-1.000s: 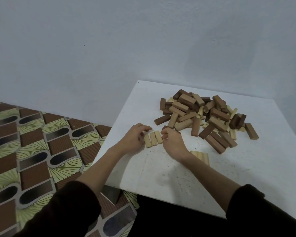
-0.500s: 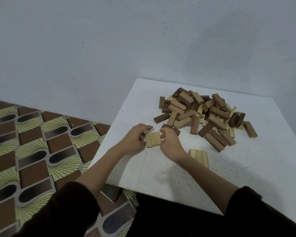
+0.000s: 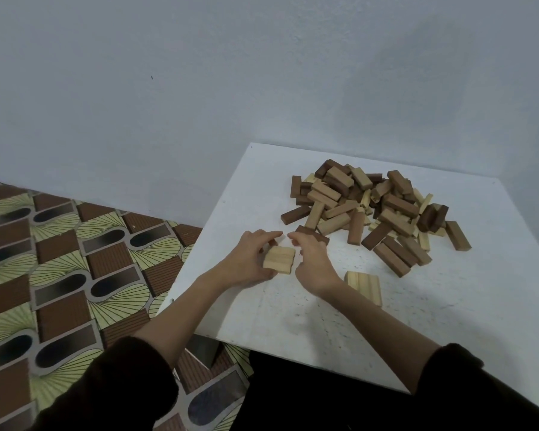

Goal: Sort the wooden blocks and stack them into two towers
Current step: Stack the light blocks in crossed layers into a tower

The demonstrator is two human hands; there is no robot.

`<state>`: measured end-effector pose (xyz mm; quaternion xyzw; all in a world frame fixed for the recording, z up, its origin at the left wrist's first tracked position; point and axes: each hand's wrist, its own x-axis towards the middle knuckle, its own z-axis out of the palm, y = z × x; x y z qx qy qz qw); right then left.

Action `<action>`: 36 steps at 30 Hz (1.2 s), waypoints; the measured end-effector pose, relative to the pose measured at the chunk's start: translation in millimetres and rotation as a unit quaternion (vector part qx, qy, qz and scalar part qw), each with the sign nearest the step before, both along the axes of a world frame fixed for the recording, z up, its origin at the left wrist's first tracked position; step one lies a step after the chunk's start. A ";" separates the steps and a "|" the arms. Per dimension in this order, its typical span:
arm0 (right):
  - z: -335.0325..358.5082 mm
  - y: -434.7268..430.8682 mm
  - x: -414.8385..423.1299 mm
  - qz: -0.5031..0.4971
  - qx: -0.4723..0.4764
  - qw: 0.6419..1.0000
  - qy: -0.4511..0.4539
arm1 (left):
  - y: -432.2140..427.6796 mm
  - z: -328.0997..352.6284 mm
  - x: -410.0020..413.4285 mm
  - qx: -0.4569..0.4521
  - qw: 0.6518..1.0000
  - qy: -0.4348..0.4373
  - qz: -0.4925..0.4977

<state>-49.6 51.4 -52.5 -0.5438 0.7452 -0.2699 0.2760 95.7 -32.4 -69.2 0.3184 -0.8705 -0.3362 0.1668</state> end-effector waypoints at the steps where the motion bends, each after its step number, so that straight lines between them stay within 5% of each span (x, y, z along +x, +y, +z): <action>1: -2.9 -1.3 1.1 -0.012 -0.002 1.000 -0.003 | 0.5 -2.8 0.2 -0.001 1.000 0.000 0.017; 12: -26.4 3.2 18.7 -0.166 -0.078 0.979 -0.094 | 14.8 -15.4 1.2 0.019 0.992 0.065 0.104; 36: -37.5 4.5 17.8 -0.160 -0.129 0.974 -0.094 | 17.3 -18.3 1.4 0.045 0.988 0.090 0.113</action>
